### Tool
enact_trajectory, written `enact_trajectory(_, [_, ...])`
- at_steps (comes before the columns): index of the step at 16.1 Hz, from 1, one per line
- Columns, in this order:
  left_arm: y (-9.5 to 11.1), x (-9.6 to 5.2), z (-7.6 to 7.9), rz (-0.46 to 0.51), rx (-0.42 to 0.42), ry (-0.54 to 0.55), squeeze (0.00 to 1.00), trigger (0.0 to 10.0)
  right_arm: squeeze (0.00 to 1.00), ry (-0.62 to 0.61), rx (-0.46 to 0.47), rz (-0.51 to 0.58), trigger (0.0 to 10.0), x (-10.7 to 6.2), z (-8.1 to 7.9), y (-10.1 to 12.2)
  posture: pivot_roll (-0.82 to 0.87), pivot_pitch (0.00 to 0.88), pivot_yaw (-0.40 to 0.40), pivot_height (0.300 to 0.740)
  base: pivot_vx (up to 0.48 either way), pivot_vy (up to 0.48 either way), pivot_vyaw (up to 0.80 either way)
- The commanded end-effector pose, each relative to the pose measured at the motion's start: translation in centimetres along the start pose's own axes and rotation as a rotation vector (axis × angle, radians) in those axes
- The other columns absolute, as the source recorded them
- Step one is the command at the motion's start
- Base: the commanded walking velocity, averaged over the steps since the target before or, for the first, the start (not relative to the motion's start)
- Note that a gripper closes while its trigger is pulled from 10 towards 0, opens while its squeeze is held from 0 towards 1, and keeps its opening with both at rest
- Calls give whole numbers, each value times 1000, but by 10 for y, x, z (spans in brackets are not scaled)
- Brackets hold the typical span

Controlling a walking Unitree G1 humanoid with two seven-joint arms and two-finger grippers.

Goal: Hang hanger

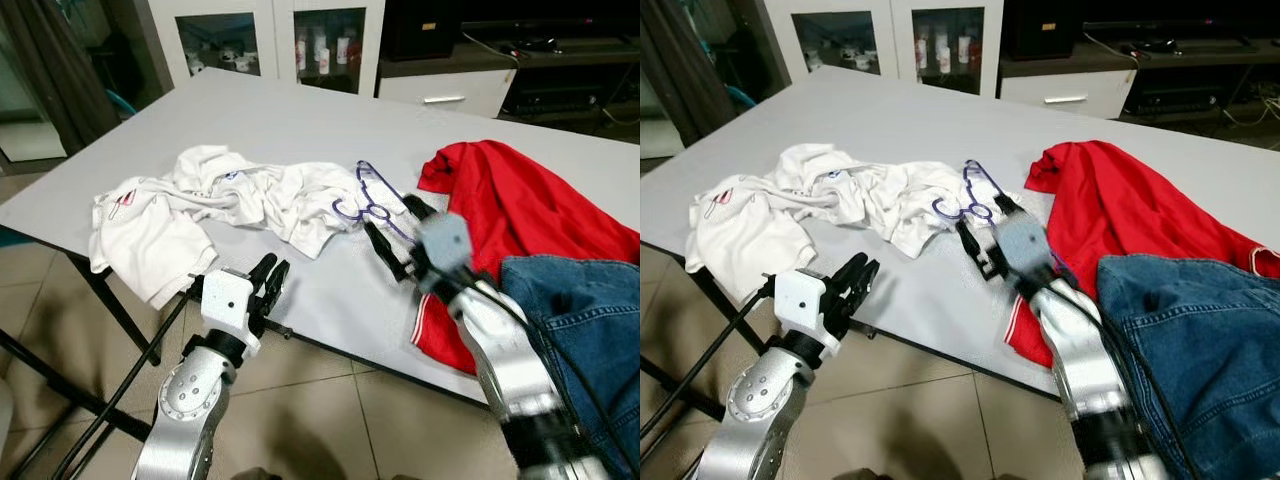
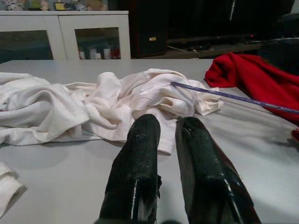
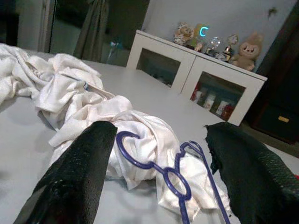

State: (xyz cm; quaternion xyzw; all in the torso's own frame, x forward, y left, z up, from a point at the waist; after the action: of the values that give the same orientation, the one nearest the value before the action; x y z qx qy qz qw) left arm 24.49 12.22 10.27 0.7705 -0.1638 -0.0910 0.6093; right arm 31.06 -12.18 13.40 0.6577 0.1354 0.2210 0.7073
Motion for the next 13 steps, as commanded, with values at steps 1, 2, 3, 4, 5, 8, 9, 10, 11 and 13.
enact_trajectory(1, [2, -1, 0, 7, 9, 11, 0, 10000, 0, -6, -20, -23, 10000, 3, 3, -2, -6, 0, 16, 740, 0, 0, 0])
enact_trajectory(2, [2, -2, 1, 8, 11, 16, 0, 10000, 0, -14, -40, -44, 10000, 9, 7, -4, 2, 0, 11, 740, 0, 0, 0])
enact_trajectory(3, [2, -2, 1, 9, 14, 17, 0, 10000, 0, -17, -46, -51, 10000, 11, 7, -4, 2, 0, 11, 740, 0, 0, 0])
enact_trajectory(4, [3, -3, 1, 10, 17, 20, 0, 10000, 0, -26, -55, -68, 10000, 15, 9, -7, 6, 0, 7, 740, 0, 0, 0])
enact_trajectory(5, [3, -3, 1, 10, 18, 23, 0, 10000, 0, -33, -61, -86, 10000, 20, 10, -9, 5, 0, 7, 740, 0, 0, 0])
enact_trajectory(8, [3, -2, 3, 11, 17, 24, 0, 10000, 0, -46, -84, -120, 10000, 29, 10, -12, 4, 0, 4, 740, 0, 0, 0])
enact_trajectory(9, [4, -1, 4, 15, 15, 23, 0, 10000, 0, -52, -88, -117, 10000, 32, 13, -11, 3, 0, 4, 740, 0, 0, 0])
enact_trajectory(10, [5, 0, 4, 18, 14, 23, 0, 10000, 0, -59, -83, -107, 10000, 32, 17, -9, 3, 0, 4, 740, 0, 0, 0])
enact_trajectory(11, [5, 0, 4, 18, 14, 24, 0, 10000, 0, -76, -61, -94, 10000, 30, 23, -7, 1, 0, 3, 740, 0, 0, 0])
enact_trajectory(13, [3, 0, 4, 13, 12, 27, 0, 10000, 0, -112, -45, -82, 10000, 26, 33, -5, -8, 0, 2, 740, 0, 0, 0])
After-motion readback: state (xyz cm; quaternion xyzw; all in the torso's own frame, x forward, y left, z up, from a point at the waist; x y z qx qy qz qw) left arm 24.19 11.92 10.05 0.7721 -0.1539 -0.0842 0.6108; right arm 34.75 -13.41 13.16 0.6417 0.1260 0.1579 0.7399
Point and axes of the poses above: a point about 5 cm out from each wrist's last joint towards the gripper, its own x axis pointing out of the wrist towards the gripper, its own y axis along the axis of the wrist's last joint, z = x × y, the point moved 1 cm from there along x, pointing out of the wrist towards the gripper, and after that the axes turned 12 degrees about x, right-handed, at the moved point
